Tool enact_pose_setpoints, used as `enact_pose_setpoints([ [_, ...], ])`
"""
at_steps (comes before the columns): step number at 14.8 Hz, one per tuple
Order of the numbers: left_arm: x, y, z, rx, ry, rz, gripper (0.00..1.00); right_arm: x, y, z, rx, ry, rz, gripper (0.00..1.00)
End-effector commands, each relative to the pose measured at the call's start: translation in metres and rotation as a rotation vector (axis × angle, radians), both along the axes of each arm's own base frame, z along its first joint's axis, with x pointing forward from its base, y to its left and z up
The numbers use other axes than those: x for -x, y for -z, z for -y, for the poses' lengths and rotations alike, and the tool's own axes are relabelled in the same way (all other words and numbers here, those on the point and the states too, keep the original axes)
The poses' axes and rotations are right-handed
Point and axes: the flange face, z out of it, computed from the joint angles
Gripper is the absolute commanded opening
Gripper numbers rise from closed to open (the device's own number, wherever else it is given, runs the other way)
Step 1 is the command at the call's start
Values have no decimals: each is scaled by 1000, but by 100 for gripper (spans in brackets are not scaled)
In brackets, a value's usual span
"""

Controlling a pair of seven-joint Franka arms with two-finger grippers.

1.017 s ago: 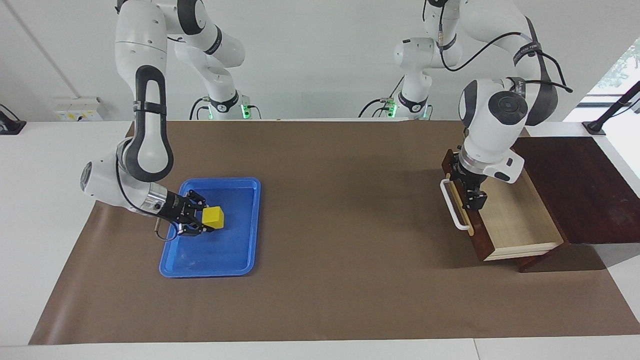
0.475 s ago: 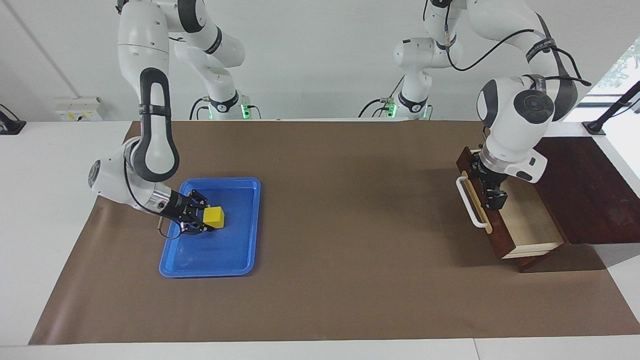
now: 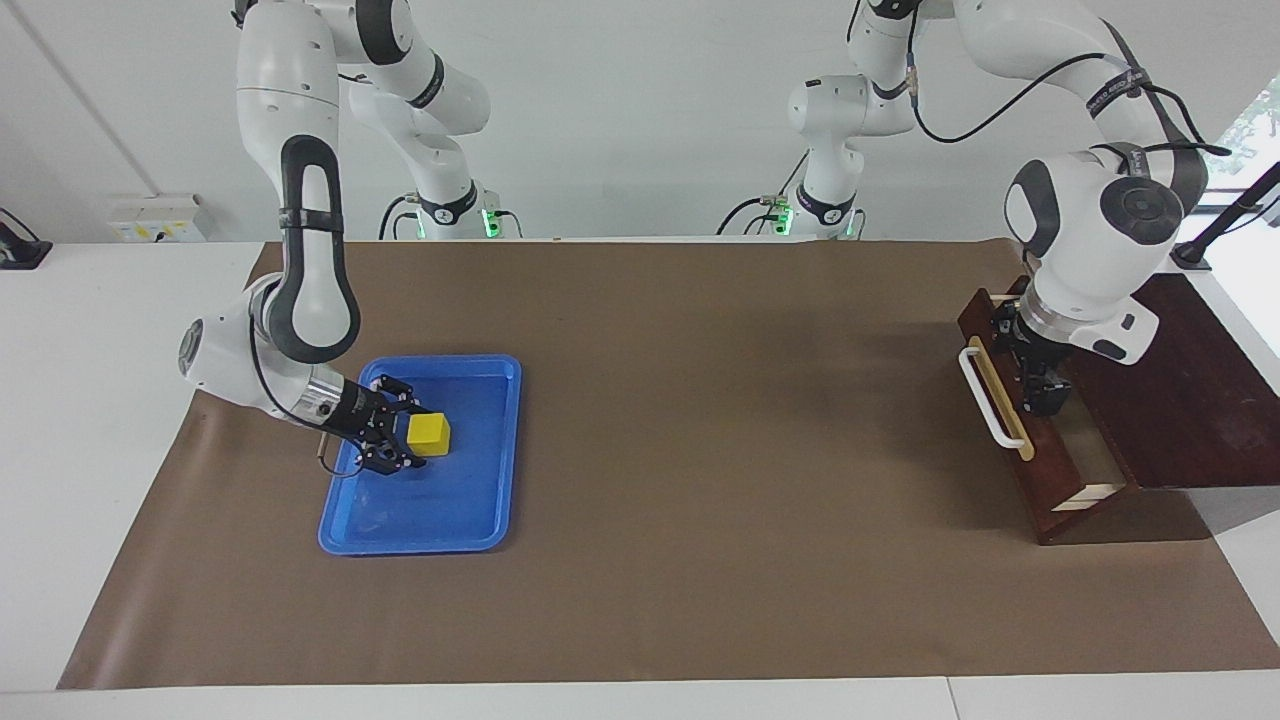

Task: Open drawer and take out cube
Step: 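Lower the cube into the blue tray and open the right gripper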

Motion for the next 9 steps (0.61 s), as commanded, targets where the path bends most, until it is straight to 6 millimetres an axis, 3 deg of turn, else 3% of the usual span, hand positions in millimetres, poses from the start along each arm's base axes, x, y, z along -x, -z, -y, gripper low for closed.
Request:
enact_pose_setpoints([
  [1, 2, 0, -30, -4, 24, 22, 100, 1, -34, -7, -13, -41, 30, 100],
  [3, 4, -1, -43, 14, 31, 20, 100, 2, -69, -15, 2, -80, 52, 100],
  [6, 5, -1, -60, 14, 53, 19, 100, 13, -136, -27, 70, -151, 99, 100],
  [9, 4, -3, -54, 18, 63, 13, 100, 25, -199, -38, 206, -320, 139, 100],
])
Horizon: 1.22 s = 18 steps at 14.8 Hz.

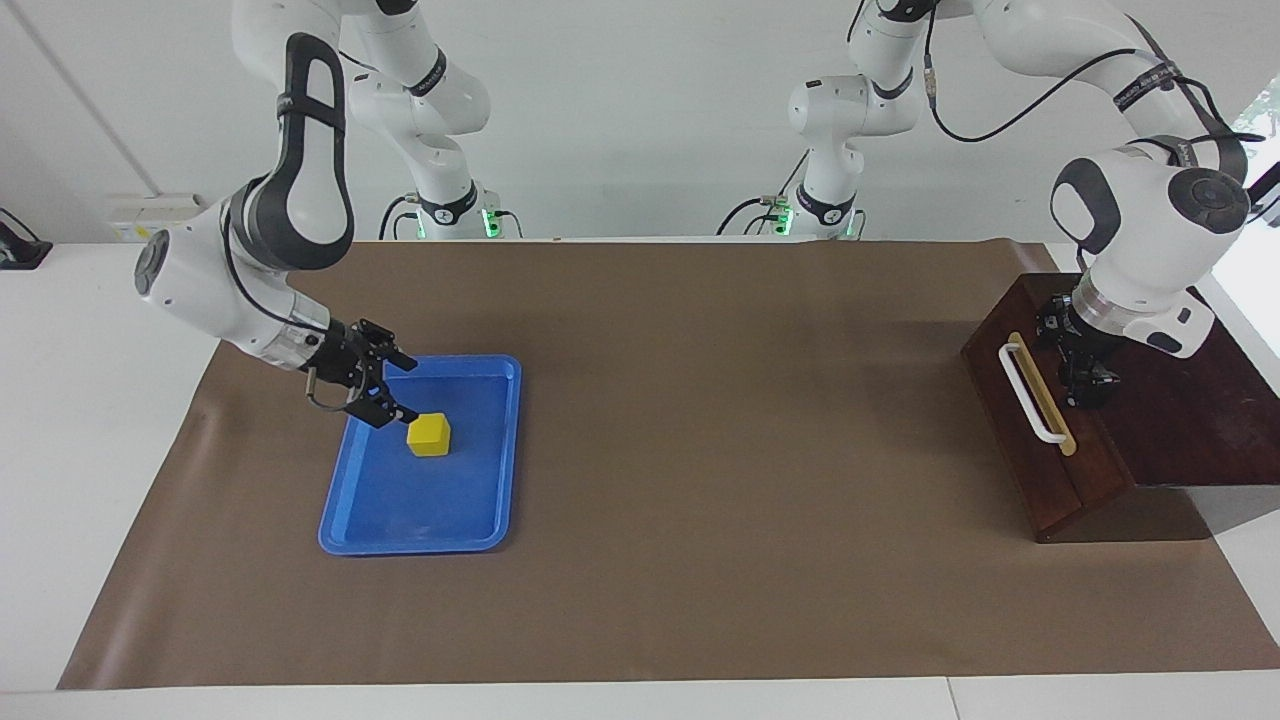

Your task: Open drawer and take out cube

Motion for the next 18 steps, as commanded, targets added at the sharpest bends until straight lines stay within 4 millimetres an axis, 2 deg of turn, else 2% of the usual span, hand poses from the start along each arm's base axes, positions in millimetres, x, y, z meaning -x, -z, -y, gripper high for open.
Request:
enact_pose_setpoints([
  [1, 2, -5, -3, -1, 31, 2, 100, 13, -55, -9, 123, -127, 31, 100],
  [3, 5, -15, 9, 34, 33, -2, 100, 24, -85, -11, 157, -251, 74, 100],
  [5, 12, -43, 20, 75, 44, 27, 100, 40, -107, -18, 142, -399, 122, 100],
  [6, 19, -57, 32, 94, 98, 27, 100, 46, -112, -20, 139, -470, 131, 100],
  [8, 31, -72, 53, 117, 243, -4, 100, 54, -123, -18, 212, -659, 173, 100],
  [11, 47, -78, 82, 147, 515, -124, 100, 62, -126, -20, 193, -1038, 246, 100],
  [13, 60, -100, 96, 157, 784, -138, 100, 58, -131, -16, 216, -1088, 274, 100],
  [16, 71, -110, 88, 185, 1103, -182, 100, 43, -149, -10, 284, -1239, 321, 100],
  [18, 70, -114, 86, 185, 1267, -177, 100, 33, -162, -9, 314, -1244, 338, 100],
])
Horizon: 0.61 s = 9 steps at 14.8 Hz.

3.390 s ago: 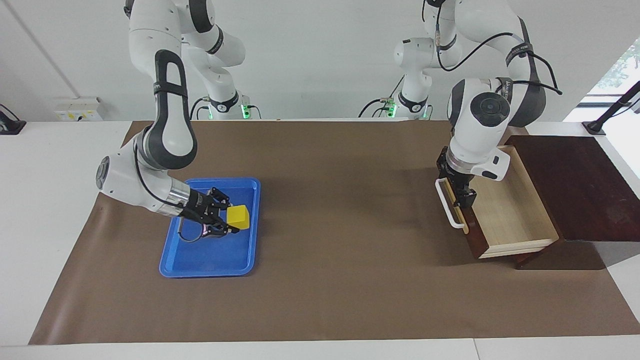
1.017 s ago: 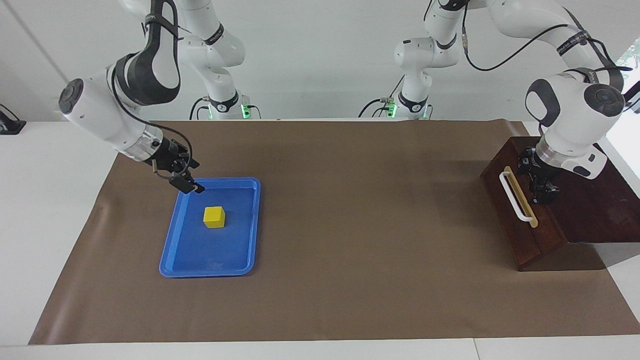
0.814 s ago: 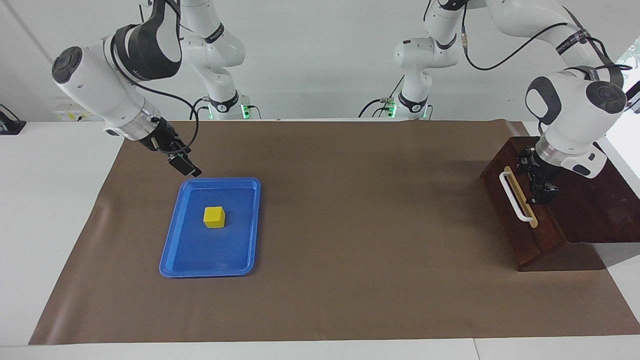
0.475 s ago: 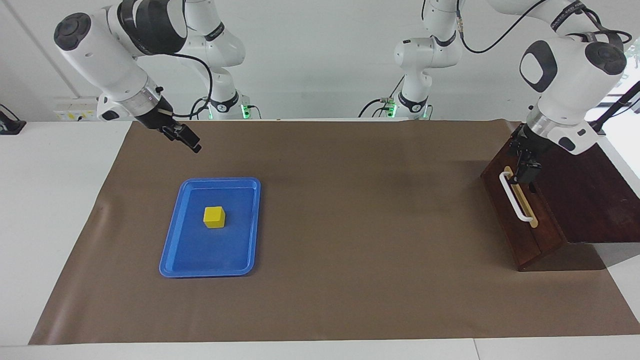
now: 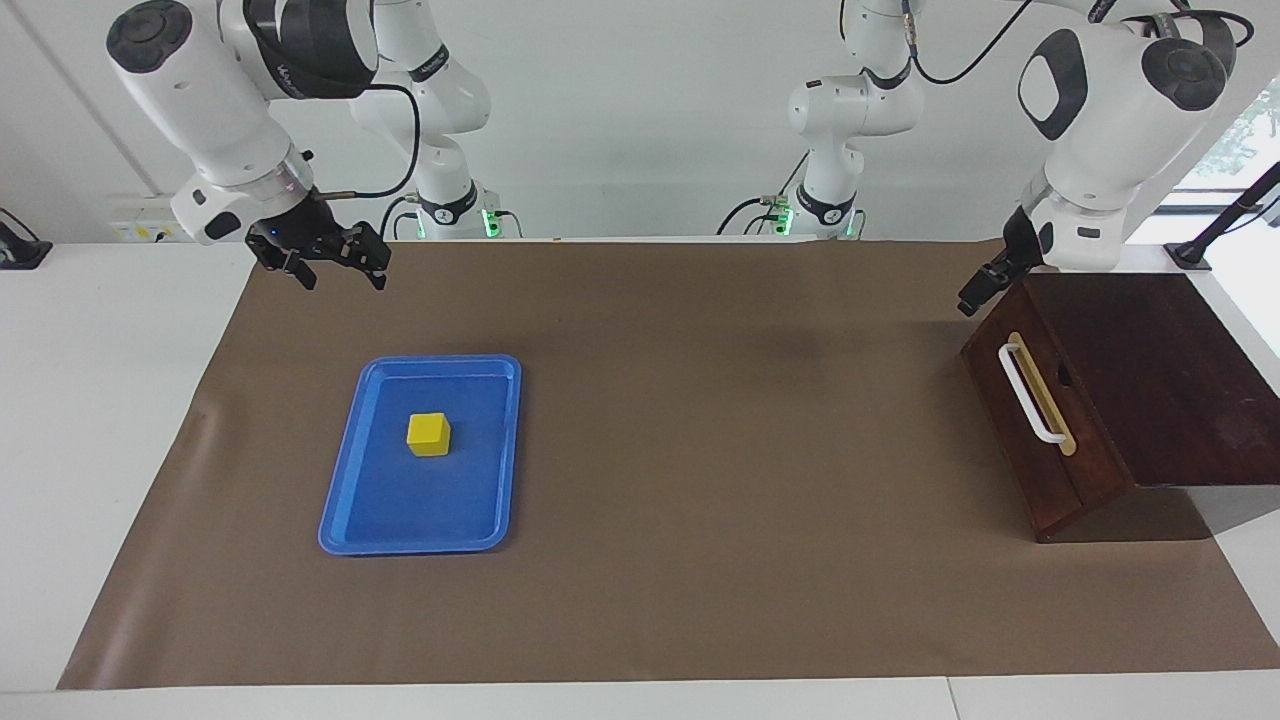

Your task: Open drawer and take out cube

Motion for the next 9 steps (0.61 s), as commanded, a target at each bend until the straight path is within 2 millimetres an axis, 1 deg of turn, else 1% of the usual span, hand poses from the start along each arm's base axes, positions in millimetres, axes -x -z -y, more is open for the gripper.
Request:
enact_pose_setpoints([
  [1, 0, -2, -1, 62, 235, -7, 100, -21, -19, 1, 36, -45, 45, 100],
  [2, -2, 0, 2, 84, 286, -16, 100, -25, -24, 1, 38, -44, 58, 100],
  [3, -1, -5, 9, 85, 325, -15, 100, -28, -27, 1, 39, -41, 65, 100],
  [4, 0, -15, 18, 90, 357, -18, 100, -30, -26, 1, 40, -25, 63, 100],
  [5, -1, -21, 17, 96, 365, -19, 100, -29, -24, 0, 41, -4, 55, 100],
  [9, -6, -24, 15, 116, 369, 19, 100, -25, -16, 1, 42, 4, 28, 100],
])
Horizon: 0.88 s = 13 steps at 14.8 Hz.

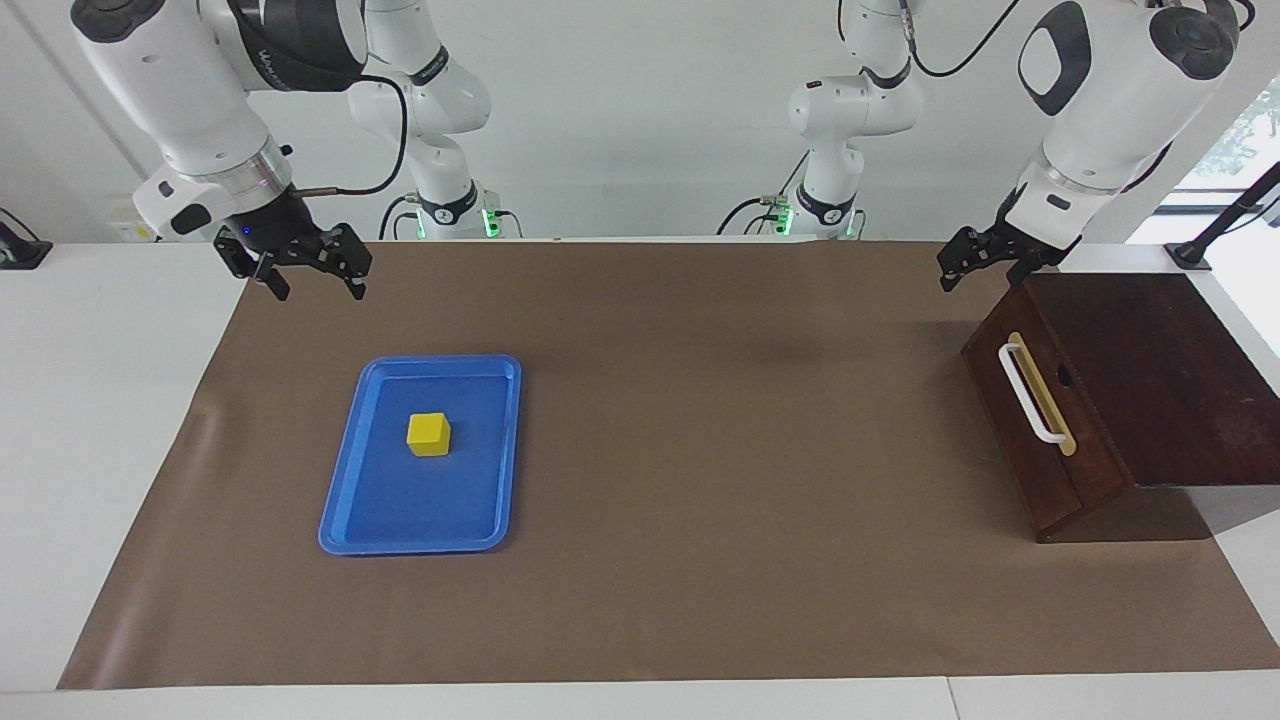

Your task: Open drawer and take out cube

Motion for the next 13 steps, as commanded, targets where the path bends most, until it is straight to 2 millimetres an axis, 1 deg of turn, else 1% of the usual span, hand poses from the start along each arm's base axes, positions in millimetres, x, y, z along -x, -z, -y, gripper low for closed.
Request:
enact_pose_setpoints([
  [1, -4, -5, -8, 23, 10, -7, 100, 2, 1, 1, 24, 16, -24, 100],
  [3, 0, -5, -7, 26, 41, -24, 100, 5, 2, 2, 31, 10, -42, 100],
  [6, -1, -6, -7, 30, 53, -16, 100, 6, 2, 2, 34, -1, -48, 100],
  [10, 1, -7, -10, 33, 73, -22, 100, 10, 5, 4, 66, 48, -84, 100],
  [13, 1, -6, -10, 33, 76, -23, 100, 14, 7, 6, 71, 49, -119, 100],
])
